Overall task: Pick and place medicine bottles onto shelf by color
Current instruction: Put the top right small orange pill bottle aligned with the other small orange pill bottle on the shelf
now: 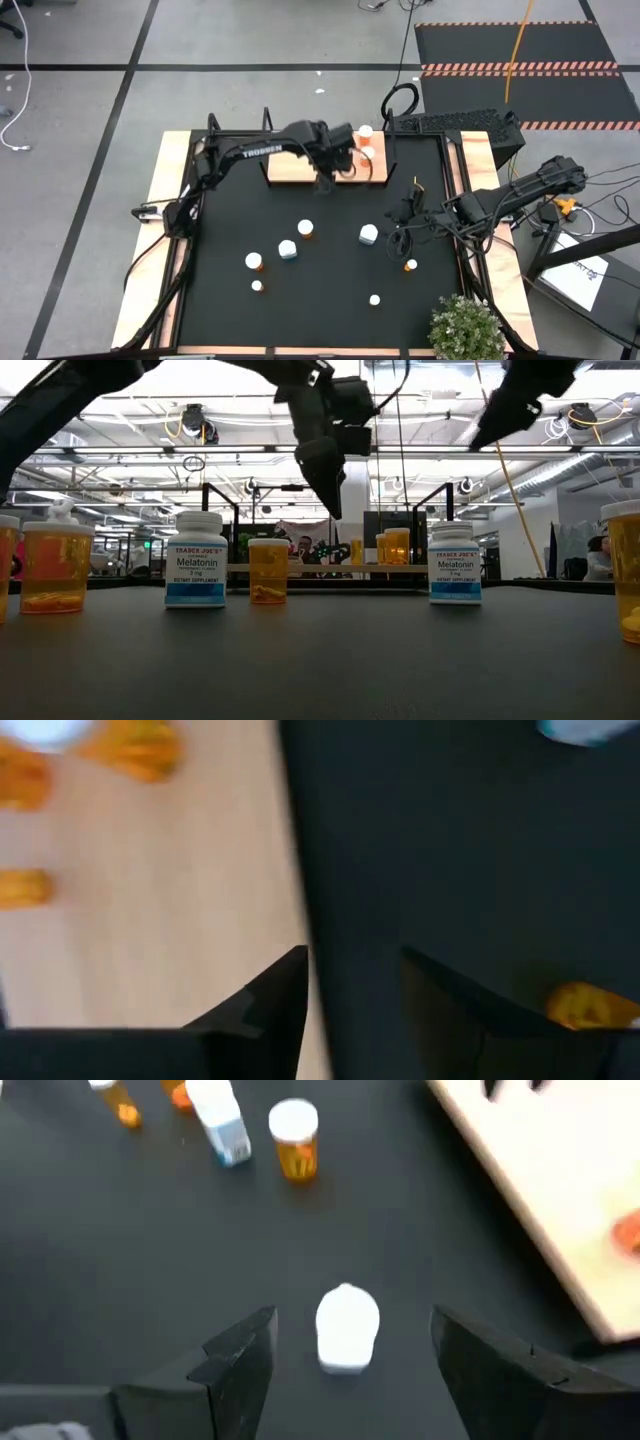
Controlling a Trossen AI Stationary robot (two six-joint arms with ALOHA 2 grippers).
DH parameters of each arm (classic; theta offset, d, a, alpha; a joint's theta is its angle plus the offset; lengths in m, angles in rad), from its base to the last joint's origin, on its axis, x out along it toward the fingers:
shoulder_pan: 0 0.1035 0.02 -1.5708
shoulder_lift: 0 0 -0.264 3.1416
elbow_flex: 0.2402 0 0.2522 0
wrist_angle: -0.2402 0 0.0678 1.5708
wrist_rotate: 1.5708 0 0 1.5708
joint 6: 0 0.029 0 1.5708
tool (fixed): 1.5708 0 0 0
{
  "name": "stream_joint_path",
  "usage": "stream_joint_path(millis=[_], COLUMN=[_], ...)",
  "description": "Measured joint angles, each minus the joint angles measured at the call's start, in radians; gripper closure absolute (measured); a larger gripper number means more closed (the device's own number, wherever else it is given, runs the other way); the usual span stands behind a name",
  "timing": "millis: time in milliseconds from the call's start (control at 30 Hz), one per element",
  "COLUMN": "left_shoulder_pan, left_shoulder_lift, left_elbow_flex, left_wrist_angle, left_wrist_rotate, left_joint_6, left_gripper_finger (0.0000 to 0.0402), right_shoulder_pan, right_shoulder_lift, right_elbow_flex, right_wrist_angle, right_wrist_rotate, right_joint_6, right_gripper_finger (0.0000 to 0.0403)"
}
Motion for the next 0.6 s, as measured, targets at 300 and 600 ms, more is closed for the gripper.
stream_joint_path(millis=[300, 600], left_shoulder_pan=[-0.166, -0.268], left_shoulder_lift=[-0.015, -0.019], left_elbow_flex=[-0.019, -0.075], left_wrist_angle=[-0.114, -0.047], left_wrist_rotate=[-0.159, -0.159], left_joint_6=[-0.150, -0.299], left_gripper_finger=[0.0247, 0.0247], right_shoulder_pan=[0.145, 0.273], right_shoulder_lift=[0.001, 0.005], right_elbow_flex=[0.000, -0.013], right_wrist_angle=[-0.160, -0.222], right_wrist_rotate=[-0.021, -0.123], right_joint_6=[0.258, 0.382], right_gripper_finger=[0.0148, 0.0148])
